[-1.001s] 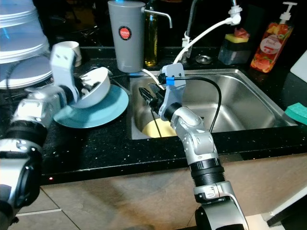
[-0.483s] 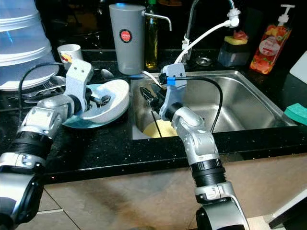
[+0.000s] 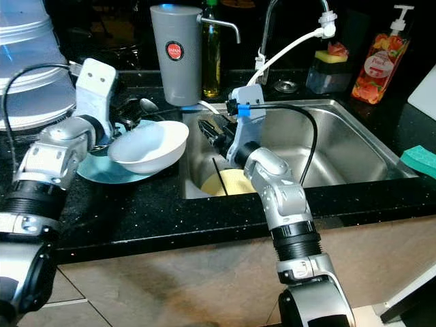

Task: Kitchen organization

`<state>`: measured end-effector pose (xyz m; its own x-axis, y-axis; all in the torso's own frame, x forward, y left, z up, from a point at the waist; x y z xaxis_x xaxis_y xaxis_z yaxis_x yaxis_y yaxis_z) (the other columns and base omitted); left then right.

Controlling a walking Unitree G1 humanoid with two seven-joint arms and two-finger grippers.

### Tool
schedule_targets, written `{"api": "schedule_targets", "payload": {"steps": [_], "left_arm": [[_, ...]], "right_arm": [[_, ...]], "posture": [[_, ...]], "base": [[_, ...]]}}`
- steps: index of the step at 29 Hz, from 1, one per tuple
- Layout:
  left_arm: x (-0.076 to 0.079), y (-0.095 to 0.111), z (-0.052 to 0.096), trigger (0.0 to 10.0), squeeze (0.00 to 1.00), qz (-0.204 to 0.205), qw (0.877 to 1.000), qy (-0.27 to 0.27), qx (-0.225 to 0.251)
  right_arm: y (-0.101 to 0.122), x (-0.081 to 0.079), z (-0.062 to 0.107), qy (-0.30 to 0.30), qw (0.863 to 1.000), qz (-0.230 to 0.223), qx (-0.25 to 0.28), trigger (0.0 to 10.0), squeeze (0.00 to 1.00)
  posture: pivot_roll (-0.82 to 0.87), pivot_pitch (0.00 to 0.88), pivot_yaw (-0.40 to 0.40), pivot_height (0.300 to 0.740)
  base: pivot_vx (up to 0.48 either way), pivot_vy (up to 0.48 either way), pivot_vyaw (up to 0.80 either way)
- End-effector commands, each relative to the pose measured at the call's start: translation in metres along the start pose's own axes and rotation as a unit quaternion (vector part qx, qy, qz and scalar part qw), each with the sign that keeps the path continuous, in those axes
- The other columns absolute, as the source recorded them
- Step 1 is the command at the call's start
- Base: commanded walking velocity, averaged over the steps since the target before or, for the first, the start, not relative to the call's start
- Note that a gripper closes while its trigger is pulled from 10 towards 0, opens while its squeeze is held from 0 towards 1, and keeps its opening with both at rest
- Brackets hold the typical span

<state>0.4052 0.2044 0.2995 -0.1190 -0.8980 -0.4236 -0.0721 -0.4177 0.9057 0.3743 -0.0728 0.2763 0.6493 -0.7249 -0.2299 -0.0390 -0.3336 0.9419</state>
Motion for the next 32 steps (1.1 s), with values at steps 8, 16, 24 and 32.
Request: {"api": "schedule_targets", "payload": {"steps": [8, 16, 24, 32], "left_arm": [[0.005, -0.006, 0.008, 10.0, 1.00, 0.193, 0.981, -0.017, -0.001], [0.018, -0.033, 0.030, 10.0, 1.00, 0.279, 0.956, -0.062, -0.065], [0.018, -0.061, 0.044, 10.0, 0.00, 0.299, 0.944, -0.041, -0.134], [0.026, -0.057, 0.046, 10.0, 0.00, 0.265, 0.954, -0.062, -0.126]], "right_arm": [[0.005, 0.002, 0.000, -0.005, 1.000, -0.005, 0.004, 10.0, 0.00], [0.009, 0.003, 0.000, -0.006, 1.000, -0.007, 0.013, 10.0, 0.00], [0.008, 0.001, -0.002, -0.003, 1.000, -0.007, 0.011, 10.0, 0.00], [0.003, 0.003, -0.005, -0.012, 1.000, -0.004, -0.008, 10.0, 0.00]], "posture": [[0.03, 0.038, 0.005, 0.740], [0.03, 0.033, 0.011, 0.740], [0.04, 0.033, 0.006, 0.740], [0.04, 0.034, 0.008, 0.740]], "base": [[0.000, 0.000, 0.00], [0.000, 0.000, 0.00], [0.000, 0.000, 0.00], [0.000, 0.000, 0.00]]}}
Point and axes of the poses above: a point about 5 cm out from each wrist's last joint towards the gripper, its own z axis pointing back from the gripper into the wrist, its own y axis along the axis of the wrist's last joint, x = y × z, the point moved 1 cm from there along -z, pointing out of the wrist towards the gripper, and after that the axes turned 14 degrees about -z, right-handed, at the moved point
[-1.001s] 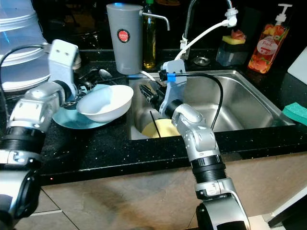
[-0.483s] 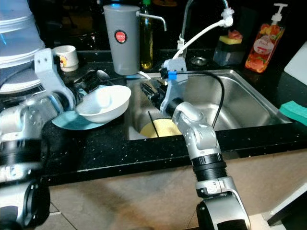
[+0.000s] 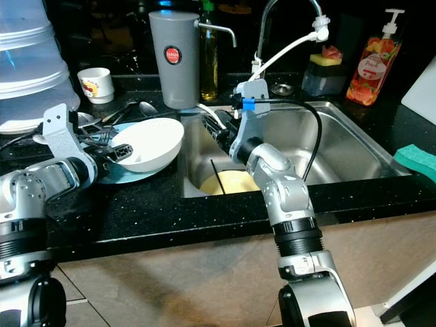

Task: Kitchen organization

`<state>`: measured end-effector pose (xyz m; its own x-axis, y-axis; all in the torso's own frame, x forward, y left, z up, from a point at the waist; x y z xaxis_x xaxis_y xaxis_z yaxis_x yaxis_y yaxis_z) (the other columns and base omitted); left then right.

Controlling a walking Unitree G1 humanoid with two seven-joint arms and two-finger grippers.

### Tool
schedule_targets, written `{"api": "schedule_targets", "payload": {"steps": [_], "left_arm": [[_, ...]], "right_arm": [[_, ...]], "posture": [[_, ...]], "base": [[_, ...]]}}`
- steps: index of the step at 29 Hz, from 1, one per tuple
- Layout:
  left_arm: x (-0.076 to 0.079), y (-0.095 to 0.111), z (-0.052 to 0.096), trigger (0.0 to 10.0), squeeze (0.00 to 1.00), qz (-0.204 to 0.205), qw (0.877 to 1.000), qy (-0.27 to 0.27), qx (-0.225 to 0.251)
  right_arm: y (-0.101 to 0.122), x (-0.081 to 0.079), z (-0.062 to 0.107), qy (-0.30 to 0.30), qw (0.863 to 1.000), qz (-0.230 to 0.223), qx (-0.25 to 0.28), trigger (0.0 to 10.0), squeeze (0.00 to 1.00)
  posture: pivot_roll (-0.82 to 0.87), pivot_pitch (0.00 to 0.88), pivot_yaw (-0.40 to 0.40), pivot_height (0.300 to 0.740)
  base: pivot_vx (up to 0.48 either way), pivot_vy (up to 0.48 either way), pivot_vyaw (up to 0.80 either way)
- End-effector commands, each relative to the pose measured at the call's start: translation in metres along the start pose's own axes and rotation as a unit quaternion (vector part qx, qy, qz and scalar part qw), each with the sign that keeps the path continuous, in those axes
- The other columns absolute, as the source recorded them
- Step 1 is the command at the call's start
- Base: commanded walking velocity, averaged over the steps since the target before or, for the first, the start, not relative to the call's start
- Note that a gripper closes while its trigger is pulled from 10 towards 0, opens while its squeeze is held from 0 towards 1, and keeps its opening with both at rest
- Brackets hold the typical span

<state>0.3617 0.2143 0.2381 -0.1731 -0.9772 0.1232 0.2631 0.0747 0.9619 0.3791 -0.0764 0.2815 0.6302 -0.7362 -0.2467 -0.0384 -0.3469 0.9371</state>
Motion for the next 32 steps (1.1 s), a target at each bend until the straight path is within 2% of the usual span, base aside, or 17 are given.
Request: {"api": "schedule_targets", "payload": {"steps": [1, 2, 4, 9, 10, 11, 12, 14, 15, 16, 19, 20, 27, 32], "left_arm": [[0.005, -0.004, 0.000, 10.0, 0.00, -0.009, 1.000, -0.012, -0.008], [0.007, -0.003, -0.001, 10.0, 0.00, -0.022, 1.000, -0.013, -0.008], [0.009, -0.002, -0.001, 10.0, 0.00, -0.032, 0.999, -0.015, -0.003], [0.010, -0.001, -0.001, 10.0, 0.00, -0.046, 0.999, -0.015, 0.003], [0.010, -0.001, -0.001, 10.0, 0.00, -0.052, 0.999, -0.014, 0.004], [0.010, -0.001, -0.001, 10.0, 0.00, -0.052, 0.999, -0.014, 0.004], [0.009, 0.000, -0.001, 10.0, 0.00, -0.058, 0.998, -0.012, 0.005], [0.008, 0.002, 0.000, 10.0, 0.00, -0.072, 0.997, -0.004, 0.010], [0.008, 0.002, 0.000, 10.0, 0.00, -0.072, 0.997, -0.004, 0.010], [0.005, 0.004, 0.002, 10.0, 0.00, -0.086, 0.996, 0.012, 0.016], [-0.002, 0.010, 0.006, 10.0, 0.00, -0.110, 0.993, 0.041, 0.031], [-0.005, 0.016, 0.008, 10.0, 0.00, -0.126, 0.989, 0.056, 0.046], [-0.008, 0.020, 0.010, 10.0, 0.00, -0.142, 0.986, 0.062, 0.055], [-0.007, 0.019, 0.008, 10.0, 0.00, -0.142, 0.987, 0.054, 0.058]], "right_arm": [[-0.007, 0.000, -0.003, -0.005, 1.000, 0.006, -0.025, 10.0, 0.00], [-0.016, 0.004, -0.006, -0.021, 0.998, 0.007, -0.055, 10.0, 0.98], [-0.022, 0.007, -0.008, -0.032, 0.997, 0.005, -0.074, 10.0, 1.00], [-0.034, 0.010, -0.018, -0.057, 0.993, -0.006, -0.102, 10.0, 1.00], [-0.036, 0.011, -0.021, -0.064, 0.992, -0.016, -0.104, 10.0, 0.49], [-0.036, 0.011, -0.021, -0.064, 0.992, -0.016, -0.104, 10.0, 0.49], [-0.037, 0.010, -0.025, -0.072, 0.992, -0.032, -0.102, 10.0, 0.00], [-0.039, 0.007, -0.032, -0.077, 0.990, -0.067, -0.097, 10.0, 0.00], [-0.039, 0.007, -0.032, -0.077, 0.990, -0.067, -0.097, 10.0, 0.00], [-0.038, 0.004, -0.036, -0.076, 0.987, -0.105, -0.089, 10.0, 0.00], [-0.038, 0.004, -0.039, -0.084, 0.984, -0.136, -0.083, 10.0, 0.00], [-0.038, 0.005, -0.040, -0.092, 0.979, -0.165, -0.078, 10.0, 0.00], [-0.037, 0.006, -0.043, -0.097, 0.972, -0.201, -0.078, 10.0, 0.00], [-0.055, -0.002, -0.044, -0.083, 0.964, -0.218, -0.128, 10.0, 0.00]], "posture": [[0.03, 0.034, 0.011, 0.740], [0.03, 0.033, 0.013, 0.740], [0.03, 0.033, 0.015, 0.740], [0.03, 0.037, 0.015, 0.740], [0.03, 0.037, 0.015, 0.740], [0.03, 0.037, 0.015, 0.740], [0.03, 0.037, 0.015, 0.740], [0.03, 0.037, 0.015, 0.740], [0.03, 0.037, 0.015, 0.740], [0.03, 0.037, 0.015, 0.740], [0.04, 0.045, 0.003, 0.740], [0.04, 0.045, 0.003, 0.740], [0.05, 0.052, -0.003, 0.740], [0.04, 0.051, 0.001, 0.740]], "base": [[0.000, 0.000, 0.00], [0.000, 0.000, 0.00], [0.000, 0.000, 0.00], [0.000, 0.000, 0.00], [0.000, 0.000, 0.00], [0.000, 0.000, 0.00], [0.000, 0.000, 0.00], [0.000, 0.000, 0.00], [0.000, 0.000, 0.00], [0.000, 0.000, 0.00], [0.000, 0.000, 0.00], [0.000, 0.000, 0.00], [0.000, 0.000, 0.00], [0.000, 0.000, 0.00]]}}
Point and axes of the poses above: a point about 5 cm out from each wrist's last joint towards the gripper, its own z axis pointing back from the gripper into the wrist, its own y axis along the axis of the wrist's last joint, x = y × z, the point moved 1 cm from there along -z, pointing out of the wrist towards the gripper, and after that the axes turned 14 degrees about -z, right-handed, at the moved point
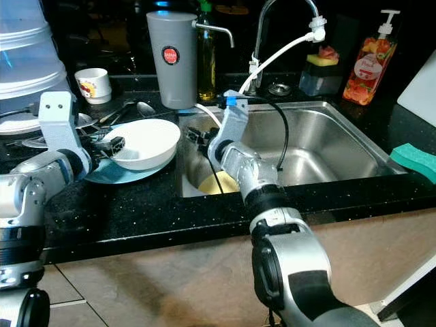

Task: Kitchen organization

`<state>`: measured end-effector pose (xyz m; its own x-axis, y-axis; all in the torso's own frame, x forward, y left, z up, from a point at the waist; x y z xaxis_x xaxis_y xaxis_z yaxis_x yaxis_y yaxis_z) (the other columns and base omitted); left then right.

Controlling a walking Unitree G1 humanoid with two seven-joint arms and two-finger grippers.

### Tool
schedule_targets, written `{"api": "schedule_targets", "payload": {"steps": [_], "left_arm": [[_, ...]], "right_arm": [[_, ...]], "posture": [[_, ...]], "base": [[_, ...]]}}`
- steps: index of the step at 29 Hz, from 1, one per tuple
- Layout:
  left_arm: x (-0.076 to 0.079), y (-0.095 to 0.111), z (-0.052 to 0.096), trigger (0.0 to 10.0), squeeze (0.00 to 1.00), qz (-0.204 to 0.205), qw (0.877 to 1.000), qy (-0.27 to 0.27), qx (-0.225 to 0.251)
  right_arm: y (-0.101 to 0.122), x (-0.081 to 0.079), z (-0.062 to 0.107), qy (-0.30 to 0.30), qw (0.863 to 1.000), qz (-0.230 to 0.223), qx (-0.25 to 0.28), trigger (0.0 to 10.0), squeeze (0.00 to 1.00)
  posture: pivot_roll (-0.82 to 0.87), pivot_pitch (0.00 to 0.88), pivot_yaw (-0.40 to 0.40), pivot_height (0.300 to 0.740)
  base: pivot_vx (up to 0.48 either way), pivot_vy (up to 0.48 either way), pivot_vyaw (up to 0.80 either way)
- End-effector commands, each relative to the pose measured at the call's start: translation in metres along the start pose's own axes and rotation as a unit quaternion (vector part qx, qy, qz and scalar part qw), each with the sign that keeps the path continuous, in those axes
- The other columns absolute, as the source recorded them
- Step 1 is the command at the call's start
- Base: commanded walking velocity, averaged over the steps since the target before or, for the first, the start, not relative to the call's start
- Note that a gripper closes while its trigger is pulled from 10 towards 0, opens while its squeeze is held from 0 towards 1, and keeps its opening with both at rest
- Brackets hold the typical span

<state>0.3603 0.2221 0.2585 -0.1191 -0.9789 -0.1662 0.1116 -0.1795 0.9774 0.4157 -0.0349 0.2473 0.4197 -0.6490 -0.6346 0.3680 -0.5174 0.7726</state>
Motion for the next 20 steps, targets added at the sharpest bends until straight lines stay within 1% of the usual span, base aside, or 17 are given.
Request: {"api": "schedule_targets", "payload": {"steps": [1, 5, 8, 10, 14, 16, 17, 19, 20], "left_arm": [[-0.001, -0.001, 0.000, 10.0, 0.00, -0.006, 1.000, -0.001, 0.003], [-0.001, -0.001, 0.000, 10.0, 0.00, -0.010, 1.000, -0.002, 0.007], [0.000, -0.002, -0.001, 10.0, 0.00, -0.010, 1.000, -0.003, 0.007], [0.000, -0.003, -0.001, 10.0, 0.00, -0.013, 1.000, -0.006, 0.006], [0.001, -0.003, -0.002, 10.0, 0.00, -0.014, 1.000, -0.008, 0.005], [0.004, -0.004, -0.003, 10.0, 0.00, -0.016, 1.000, -0.018, 0.005], [0.004, -0.004, -0.003, 10.0, 0.00, -0.016, 1.000, -0.018, 0.005], [0.008, -0.008, -0.003, 10.0, 0.00, -0.023, 0.999, -0.035, -0.002], [0.008, -0.008, -0.003, 10.0, 0.00, -0.023, 0.999, -0.035, -0.002]], "right_arm": [[-0.009, 0.000, -0.002, -0.001, 1.000, -0.017, -0.021, 10.0, 0.00], [-0.011, -0.005, -0.004, 0.006, 0.998, -0.053, -0.025, 10.0, 0.00], [-0.012, -0.006, -0.005, 0.009, 0.998, -0.057, -0.029, 10.0, 0.00], [-0.016, -0.011, -0.007, 0.020, 0.997, -0.065, -0.046, 10.0, 0.00], [-0.016, -0.014, -0.008, 0.025, 0.996, -0.069, -0.047, 10.0, 0.00], [-0.012, -0.020, -0.009, 0.036, 0.995, -0.083, -0.043, 10.0, 0.00], [-0.012, -0.020, -0.009, 0.036, 0.995, -0.083, -0.043, 10.0, 0.00], [-0.012, -0.027, -0.011, 0.049, 0.994, -0.083, -0.051, 10.0, 0.00], [-0.012, -0.027, -0.011, 0.049, 0.994, -0.083, -0.051, 10.0, 0.00]], "posture": [[0.05, 0.052, 0.000, 0.740], [0.05, 0.054, 0.001, 0.740], [0.05, 0.056, -0.001, 0.740], [0.05, 0.063, -0.004, 0.740], [0.05, 0.068, -0.007, 0.740], [0.05, 0.070, -0.009, 0.740], [0.05, 0.070, -0.009, 0.740], [0.05, 0.070, -0.008, 0.740], [0.05, 0.070, -0.008, 0.740]], "base": [[0.000, 0.000, 0.00], [0.000, 0.000, 0.00], [0.000, 0.000, 0.00], [0.000, 0.000, 0.00], [0.000, 0.000, 0.00], [0.000, 0.000, 0.00], [0.000, 0.000, 0.00], [0.000, 0.000, 0.00], [0.000, 0.000, 0.00]]}}
Point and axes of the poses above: a point about 5 cm out from each wrist's last joint towards the gripper, its own z axis pointing back from the gripper into the wrist, its own y axis along the axis of the wrist's last joint, x = y × z, the point moved 1 cm from there along -z, pointing out of the wrist towards the gripper, and after that the axes turned 14 degrees about -z, right-handed, at the moved point
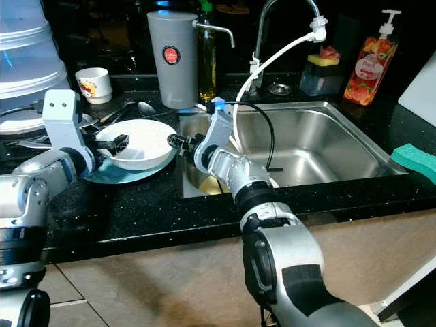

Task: Kitchen organization

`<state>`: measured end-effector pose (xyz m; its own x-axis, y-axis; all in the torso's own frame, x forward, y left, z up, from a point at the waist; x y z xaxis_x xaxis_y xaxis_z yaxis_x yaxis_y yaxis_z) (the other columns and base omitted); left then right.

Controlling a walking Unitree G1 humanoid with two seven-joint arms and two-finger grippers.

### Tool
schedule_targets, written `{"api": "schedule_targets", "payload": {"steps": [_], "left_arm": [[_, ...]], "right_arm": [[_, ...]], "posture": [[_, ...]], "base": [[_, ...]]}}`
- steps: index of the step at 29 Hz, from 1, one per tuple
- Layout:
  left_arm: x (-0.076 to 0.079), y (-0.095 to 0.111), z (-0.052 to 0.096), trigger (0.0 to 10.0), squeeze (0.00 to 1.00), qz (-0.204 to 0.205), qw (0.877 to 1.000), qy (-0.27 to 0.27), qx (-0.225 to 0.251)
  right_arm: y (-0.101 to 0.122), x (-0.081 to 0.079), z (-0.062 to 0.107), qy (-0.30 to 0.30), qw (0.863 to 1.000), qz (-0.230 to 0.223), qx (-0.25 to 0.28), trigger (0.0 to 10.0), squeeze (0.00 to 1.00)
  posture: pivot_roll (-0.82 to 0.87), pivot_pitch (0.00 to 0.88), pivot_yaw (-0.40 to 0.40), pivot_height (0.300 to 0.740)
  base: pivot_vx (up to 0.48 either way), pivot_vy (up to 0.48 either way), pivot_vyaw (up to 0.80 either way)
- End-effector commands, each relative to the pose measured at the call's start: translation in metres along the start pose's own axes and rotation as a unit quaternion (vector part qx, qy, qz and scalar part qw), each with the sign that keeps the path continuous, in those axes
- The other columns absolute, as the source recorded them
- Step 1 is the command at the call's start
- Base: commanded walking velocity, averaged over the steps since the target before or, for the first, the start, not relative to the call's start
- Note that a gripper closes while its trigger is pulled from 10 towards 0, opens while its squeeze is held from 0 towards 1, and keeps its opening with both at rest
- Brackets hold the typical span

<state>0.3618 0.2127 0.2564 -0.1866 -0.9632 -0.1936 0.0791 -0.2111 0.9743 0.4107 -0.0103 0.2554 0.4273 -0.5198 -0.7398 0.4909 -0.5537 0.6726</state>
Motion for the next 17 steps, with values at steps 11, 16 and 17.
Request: {"api": "schedule_targets", "payload": {"steps": [11, 16, 17], "left_arm": [[0.005, -0.011, -0.002, 10.0, 0.00, -0.009, 1.000, -0.022, -0.019], [0.005, -0.011, -0.002, 10.0, 0.00, -0.012, 0.999, -0.024, -0.018], [0.005, -0.011, -0.002, 10.0, 0.00, -0.012, 0.999, -0.024, -0.018]], "right_arm": [[-0.039, -0.006, -0.008, 0.016, 0.996, -0.022, -0.086, 10.0, 0.00], [-0.039, -0.006, -0.008, 0.016, 0.995, -0.063, -0.072, 0.0, 0.00], [-0.038, -0.005, -0.008, 0.015, 0.995, -0.070, -0.069, 0.0, 0.00]], "posture": [[0.05, 0.070, -0.011, 0.740], [0.05, 0.068, -0.012, 0.740], [0.05, 0.066, -0.011, 0.740]], "base": [[0.000, 0.000, 0.00], [0.000, 0.000, 0.00], [0.000, 0.000, 0.00]]}}
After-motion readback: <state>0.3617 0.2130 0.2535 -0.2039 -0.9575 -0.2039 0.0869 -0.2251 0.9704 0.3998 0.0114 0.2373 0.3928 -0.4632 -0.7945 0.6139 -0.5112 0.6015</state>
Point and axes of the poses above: a point about 5 cm out from each wrist's last joint towards the gripper, its own z axis pointing back from the gripper into the wrist, its own y axis along the axis of the wrist's last joint, x = y × z, the point moved 1 cm from there along -z, pointing out of the wrist towards the gripper, and after that the axes turned 14 degrees about -z, right-handed, at the moved point
